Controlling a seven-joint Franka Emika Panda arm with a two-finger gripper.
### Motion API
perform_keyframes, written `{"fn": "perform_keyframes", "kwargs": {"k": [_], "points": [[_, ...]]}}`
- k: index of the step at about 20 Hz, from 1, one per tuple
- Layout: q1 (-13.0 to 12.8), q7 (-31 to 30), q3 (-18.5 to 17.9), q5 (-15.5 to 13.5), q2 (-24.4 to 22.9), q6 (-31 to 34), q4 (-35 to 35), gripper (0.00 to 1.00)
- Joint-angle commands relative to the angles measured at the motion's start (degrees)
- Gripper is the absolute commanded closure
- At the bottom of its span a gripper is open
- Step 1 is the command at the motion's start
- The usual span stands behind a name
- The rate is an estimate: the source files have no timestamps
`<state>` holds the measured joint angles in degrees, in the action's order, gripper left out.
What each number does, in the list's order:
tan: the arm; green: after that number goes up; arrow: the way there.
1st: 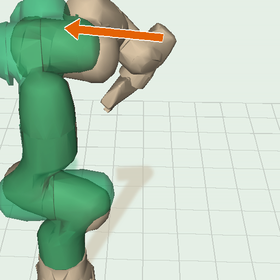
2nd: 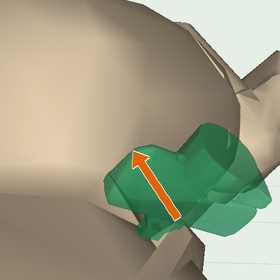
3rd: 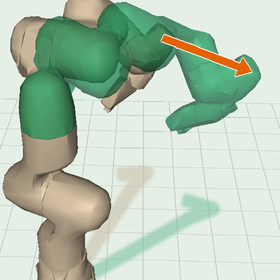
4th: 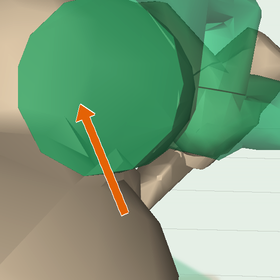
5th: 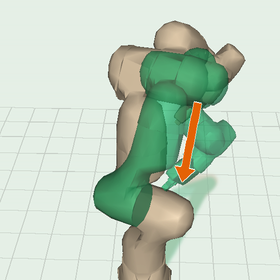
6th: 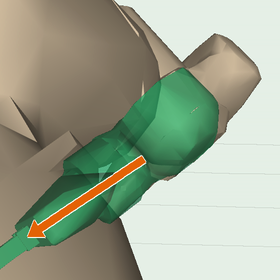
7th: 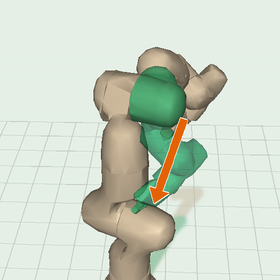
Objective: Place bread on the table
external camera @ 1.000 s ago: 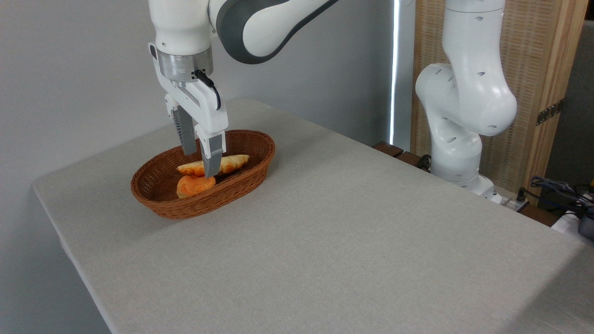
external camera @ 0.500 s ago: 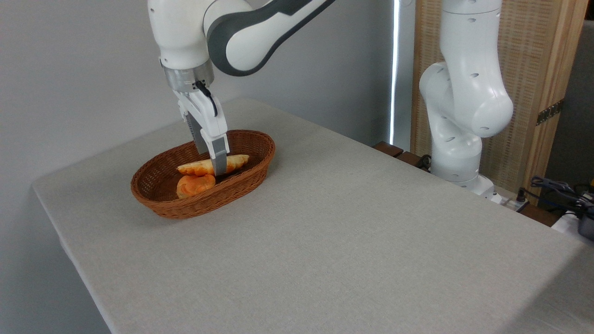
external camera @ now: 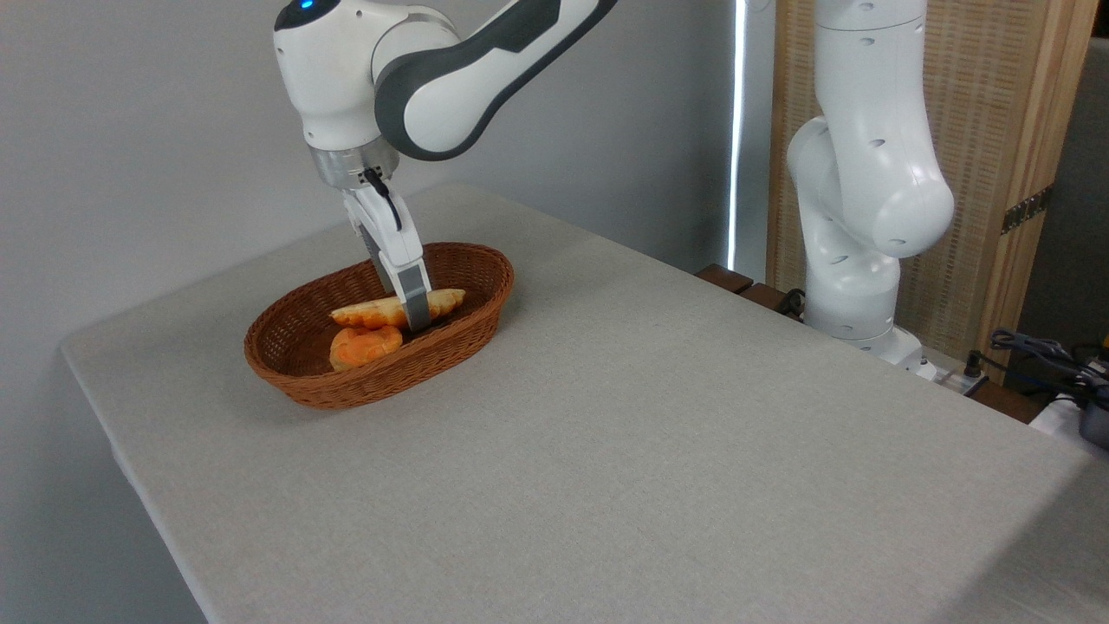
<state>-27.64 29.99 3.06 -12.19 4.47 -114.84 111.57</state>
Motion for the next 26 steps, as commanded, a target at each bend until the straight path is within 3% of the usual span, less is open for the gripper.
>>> {"fn": "perform_keyframes", "kwargs": {"k": [1,3,5,20,26], "points": [[-0.7,-0.6,0.0,-0.5,0.7,-1.5,0.1,0.23],[-0.7,-0.5,0.0,-0.5,0.7,-2.1,0.1,0.49],[-0.6,-0.2,0.0,-0.5,1.0,-2.1,0.1,0.6],[-0.4,-0.2,-0.5,-0.8,0.4,-2.1,-0.6,0.62],[0.8,-0.9,-1.0,-1.1,-1.0,-1.6,-3.2,0.61]]}}
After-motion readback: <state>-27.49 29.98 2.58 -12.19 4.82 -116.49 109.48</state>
